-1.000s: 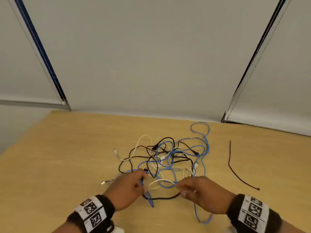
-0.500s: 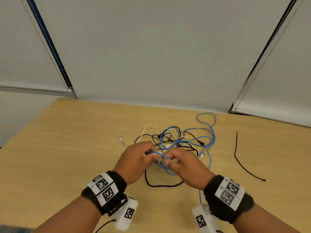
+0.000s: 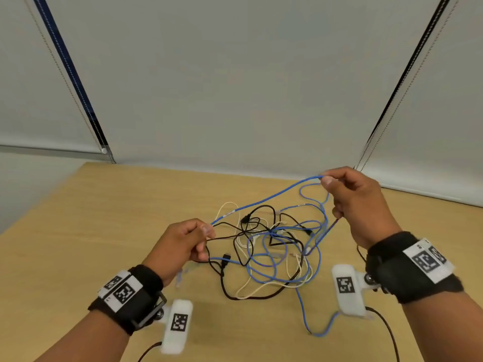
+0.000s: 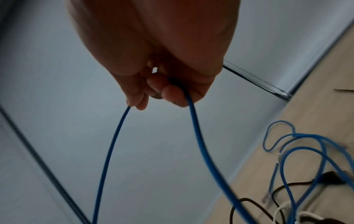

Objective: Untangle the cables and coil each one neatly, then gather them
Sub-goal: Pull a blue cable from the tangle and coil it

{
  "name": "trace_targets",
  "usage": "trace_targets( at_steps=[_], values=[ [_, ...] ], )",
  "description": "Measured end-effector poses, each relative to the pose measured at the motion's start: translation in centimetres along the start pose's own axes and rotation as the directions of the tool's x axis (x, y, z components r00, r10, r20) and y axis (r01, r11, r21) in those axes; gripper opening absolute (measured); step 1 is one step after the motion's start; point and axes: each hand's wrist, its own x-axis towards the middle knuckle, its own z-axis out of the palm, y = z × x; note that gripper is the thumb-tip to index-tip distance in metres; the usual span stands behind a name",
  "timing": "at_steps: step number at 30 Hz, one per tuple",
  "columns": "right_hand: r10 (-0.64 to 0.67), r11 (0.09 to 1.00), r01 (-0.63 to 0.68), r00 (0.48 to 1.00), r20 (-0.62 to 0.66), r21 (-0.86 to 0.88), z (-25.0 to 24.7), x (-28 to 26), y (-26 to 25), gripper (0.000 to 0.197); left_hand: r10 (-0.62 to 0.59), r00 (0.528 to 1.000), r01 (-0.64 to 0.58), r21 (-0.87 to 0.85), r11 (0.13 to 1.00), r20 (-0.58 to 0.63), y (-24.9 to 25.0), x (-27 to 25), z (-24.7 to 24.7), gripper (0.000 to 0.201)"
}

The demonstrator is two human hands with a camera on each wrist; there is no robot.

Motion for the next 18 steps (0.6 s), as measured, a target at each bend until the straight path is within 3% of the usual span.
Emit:
trace_targets(
  at_steps=[2,5,8,10,13,16,17,18],
  values=[
    [0.028,0.999,-0.028,0.999,0.017,-0.02,-0.5,0.2,0.7,0.01,-0.006,1.0,0.005,-0.122,0.992,-0.009,0.4,-0.2,0.2,0.032],
    [0.086,0.988,-0.063,0.983,0.164,-0.137,-1.4,0.0,2.2,0.014,-0.002,0.992,-0.039,-0.308,0.951,-0.13,1.8,0.0,-0.6,0.033],
    [0.124,0.972,-0.064,0.957,0.264,-0.228,-2.5,-0.2,3.5,0.017,-0.009,0.971,-0.07,-0.321,0.944,-0.237,3.6,0.5,-2.1,0.036],
    [0.125,0.964,-0.057,0.959,0.253,-0.261,-2.6,-0.1,4.4,0.018,-0.048,0.974,-0.049,-0.41,0.911,-0.223,4.5,0.7,-2.1,0.036],
    [0.133,0.902,-0.022,0.964,0.23,-0.431,-1.2,-0.7,5.5,0.017,-0.036,0.997,-0.022,-0.687,0.726,-0.071,6.2,0.8,-0.3,0.038],
    [0.169,0.854,0.092,0.882,0.44,-0.511,1.8,-3.2,5.8,0.016,0.133,0.991,-0.092,-0.831,0.548,-0.022,8.5,1.4,1.7,0.039],
    [0.176,0.869,0.117,0.835,0.521,-0.48,2.9,-4.4,5.8,0.013,0.174,0.983,-0.15,-0.819,0.553,-0.063,9.2,1.8,2.3,0.038],
    [0.181,0.883,0.133,0.787,0.59,-0.449,4.0,-5.5,5.6,0.013,0.21,0.967,-0.246,-0.746,0.619,-0.145,9.8,2.1,2.9,0.034]
  ],
)
